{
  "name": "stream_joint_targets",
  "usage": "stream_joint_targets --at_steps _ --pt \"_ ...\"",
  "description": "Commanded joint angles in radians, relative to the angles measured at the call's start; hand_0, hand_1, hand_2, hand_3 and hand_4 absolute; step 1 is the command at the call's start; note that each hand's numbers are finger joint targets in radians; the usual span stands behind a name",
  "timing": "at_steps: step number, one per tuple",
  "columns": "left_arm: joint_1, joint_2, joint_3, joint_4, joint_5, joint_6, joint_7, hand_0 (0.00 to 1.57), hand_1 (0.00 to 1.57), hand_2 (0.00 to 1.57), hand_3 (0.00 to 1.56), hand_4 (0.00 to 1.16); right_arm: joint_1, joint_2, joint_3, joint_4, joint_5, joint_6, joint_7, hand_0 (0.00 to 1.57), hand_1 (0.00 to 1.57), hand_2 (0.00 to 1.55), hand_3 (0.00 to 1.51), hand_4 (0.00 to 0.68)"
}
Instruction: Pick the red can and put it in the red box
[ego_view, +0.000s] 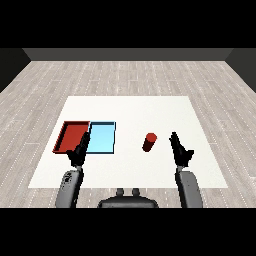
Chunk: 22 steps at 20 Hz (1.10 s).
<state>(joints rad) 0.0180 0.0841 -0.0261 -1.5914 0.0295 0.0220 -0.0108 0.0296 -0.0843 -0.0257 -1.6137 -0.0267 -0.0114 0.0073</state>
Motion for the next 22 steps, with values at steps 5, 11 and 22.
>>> stream_joint_targets --at_steps 5,11,22 --pt "-0.04 0.014 0.018 0.026 -0.025 -0.007 0.037 0.0 0.0 0.0 0.0 0.0 -0.095 -0.156 -0.169 0.191 -0.109 0.171 -0.061 0.0 0.0 0.0 0.0 0.0" --pt "-0.028 -0.019 0.062 -0.06 0.052 -0.058 -0.337 0.0 0.0 0.0 0.0 0.0 -0.105 -0.141 -0.203 0.153 -0.165 0.246 -0.354 0.0 0.0 0.0 0.0 0.0" --pt "-0.082 -0.055 0.037 -0.025 -0.01 -0.007 -0.349 0.0 0.0 0.0 0.0 0.0 -0.165 -0.173 -0.237 0.302 -0.169 0.312 -0.409 0.0 0.0 0.0 0.0 0.0"
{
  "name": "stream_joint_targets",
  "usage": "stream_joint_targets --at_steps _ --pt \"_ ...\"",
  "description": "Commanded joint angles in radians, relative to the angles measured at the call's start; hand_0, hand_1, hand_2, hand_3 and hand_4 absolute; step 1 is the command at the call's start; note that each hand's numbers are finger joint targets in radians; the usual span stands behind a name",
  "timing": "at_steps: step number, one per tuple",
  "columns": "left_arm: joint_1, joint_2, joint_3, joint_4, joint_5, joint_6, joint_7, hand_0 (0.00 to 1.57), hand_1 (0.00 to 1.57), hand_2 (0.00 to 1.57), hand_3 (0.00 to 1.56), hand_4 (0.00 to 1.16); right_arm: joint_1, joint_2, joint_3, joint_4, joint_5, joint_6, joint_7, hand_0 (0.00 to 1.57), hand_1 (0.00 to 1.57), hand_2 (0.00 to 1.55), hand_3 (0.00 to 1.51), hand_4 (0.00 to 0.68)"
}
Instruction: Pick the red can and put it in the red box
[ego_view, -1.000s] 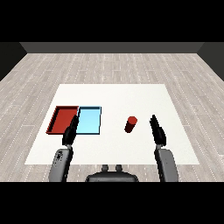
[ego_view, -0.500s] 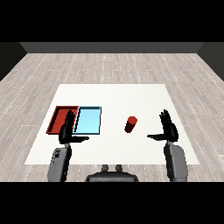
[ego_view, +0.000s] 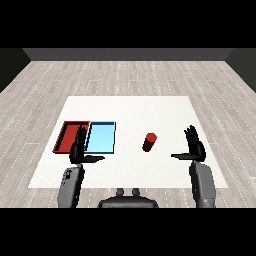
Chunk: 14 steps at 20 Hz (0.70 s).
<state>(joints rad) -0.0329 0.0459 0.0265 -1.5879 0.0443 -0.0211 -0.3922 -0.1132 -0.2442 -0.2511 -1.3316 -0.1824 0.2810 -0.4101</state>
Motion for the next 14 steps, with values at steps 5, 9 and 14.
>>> stream_joint_targets --at_steps 5,9,14 --pt "0.002 -0.012 -0.008 -0.022 0.029 -0.022 0.016 0.0 0.0 0.0 0.0 0.0 -0.108 0.0 0.013 0.161 0.029 0.016 -0.042 0.0 0.0 0.0 0.0 0.0" --pt "-0.035 -0.021 0.003 0.093 0.003 -0.017 -0.085 0.0 0.0 0.0 0.0 0.0 -0.032 0.034 0.028 0.006 -0.024 0.007 0.077 0.0 0.0 0.0 0.0 0.0" --pt "0.016 0.019 0.043 -0.006 0.071 -0.065 -0.034 0.0 0.0 0.0 0.0 0.0 -0.119 0.029 0.03 0.152 -0.012 0.017 0.057 0.0 0.0 0.0 0.0 0.0"
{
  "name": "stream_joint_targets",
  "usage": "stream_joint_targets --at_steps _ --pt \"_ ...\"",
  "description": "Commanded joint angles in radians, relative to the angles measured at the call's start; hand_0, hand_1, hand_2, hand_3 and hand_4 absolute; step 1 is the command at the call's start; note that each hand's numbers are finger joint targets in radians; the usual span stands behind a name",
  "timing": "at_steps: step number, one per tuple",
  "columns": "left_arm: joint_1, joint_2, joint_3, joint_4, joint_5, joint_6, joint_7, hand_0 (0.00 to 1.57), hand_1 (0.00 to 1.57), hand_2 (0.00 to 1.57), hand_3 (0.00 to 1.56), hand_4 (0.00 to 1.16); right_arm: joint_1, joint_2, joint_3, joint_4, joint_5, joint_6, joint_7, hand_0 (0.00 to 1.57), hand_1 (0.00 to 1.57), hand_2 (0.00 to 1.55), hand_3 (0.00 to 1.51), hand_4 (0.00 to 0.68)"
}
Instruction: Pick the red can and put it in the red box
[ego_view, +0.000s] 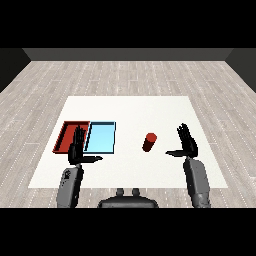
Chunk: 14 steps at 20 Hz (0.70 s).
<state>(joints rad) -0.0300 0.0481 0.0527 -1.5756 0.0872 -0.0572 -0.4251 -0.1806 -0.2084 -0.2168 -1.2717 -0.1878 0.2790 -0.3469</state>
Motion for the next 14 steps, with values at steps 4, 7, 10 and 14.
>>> stream_joint_targets --at_steps 4,7,10,14 --pt "0.021 0.007 0.023 0.01 0.031 -0.031 -0.041 0.0 0.0 0.0 0.0 0.0 -0.039 0.061 0.04 0.118 0.037 -0.032 -0.05 0.0 0.0 0.0 0.0 0.0" --pt "0.001 -0.034 -0.029 -0.028 -0.023 0.037 0.013 0.0 0.0 0.0 0.0 0.0 -0.082 0.05 0.037 0.175 0.017 0.001 -0.05 0.0 0.0 0.0 0.0 0.0" --pt "-0.039 -0.024 -0.017 0.05 -0.019 0.017 -0.008 0.0 0.0 0.0 0.0 0.0 -0.108 0.07 0.038 0.213 0.019 -0.03 -0.046 0.0 0.0 0.0 0.0 0.0" --pt "0.006 -0.017 0.006 0.033 0.012 -0.004 -0.037 0.0 0.0 0.0 0.0 0.0 -0.145 0.133 0.083 0.26 0.051 -0.07 -0.069 0.0 0.0 0.0 0.0 0.0"
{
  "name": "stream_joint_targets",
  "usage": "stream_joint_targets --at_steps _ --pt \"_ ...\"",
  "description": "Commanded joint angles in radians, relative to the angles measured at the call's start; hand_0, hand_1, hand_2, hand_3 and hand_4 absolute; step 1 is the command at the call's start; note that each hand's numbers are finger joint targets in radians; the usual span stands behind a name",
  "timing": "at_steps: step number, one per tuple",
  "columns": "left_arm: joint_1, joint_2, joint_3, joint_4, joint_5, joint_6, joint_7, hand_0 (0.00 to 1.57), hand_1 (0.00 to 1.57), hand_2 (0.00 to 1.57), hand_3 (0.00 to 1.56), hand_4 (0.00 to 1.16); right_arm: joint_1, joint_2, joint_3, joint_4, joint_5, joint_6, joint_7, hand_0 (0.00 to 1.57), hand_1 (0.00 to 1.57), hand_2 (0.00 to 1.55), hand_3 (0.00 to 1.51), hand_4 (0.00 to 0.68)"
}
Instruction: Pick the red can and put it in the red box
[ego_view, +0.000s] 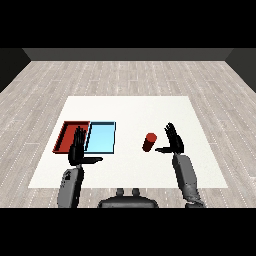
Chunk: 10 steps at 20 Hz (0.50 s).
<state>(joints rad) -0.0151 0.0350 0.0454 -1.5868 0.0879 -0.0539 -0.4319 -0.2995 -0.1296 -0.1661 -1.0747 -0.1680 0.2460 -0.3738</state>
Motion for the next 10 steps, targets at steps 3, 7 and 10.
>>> stream_joint_targets --at_steps 3,7,10 --pt "-0.023 0.032 0.041 0.015 0.04 -0.027 0.016 0.0 0.0 0.0 0.0 0.0 -0.105 0.047 0.021 0.213 0.036 -0.007 -0.095 0.0 0.0 0.0 0.0 0.0" --pt "-0.029 0.004 -0.001 -0.033 0.006 0.022 0.072 0.0 0.0 0.0 0.0 0.0 -0.058 0.066 0.033 0.126 0.012 -0.034 -0.057 0.0 0.0 0.0 0.0 0.0" --pt "-0.033 -0.007 0.011 0.046 0.012 0.007 -0.014 0.0 0.0 0.0 0.0 0.0 -0.125 0.026 0.002 0.327 0.015 0.033 -0.145 0.0 0.0 0.0 0.0 0.0"
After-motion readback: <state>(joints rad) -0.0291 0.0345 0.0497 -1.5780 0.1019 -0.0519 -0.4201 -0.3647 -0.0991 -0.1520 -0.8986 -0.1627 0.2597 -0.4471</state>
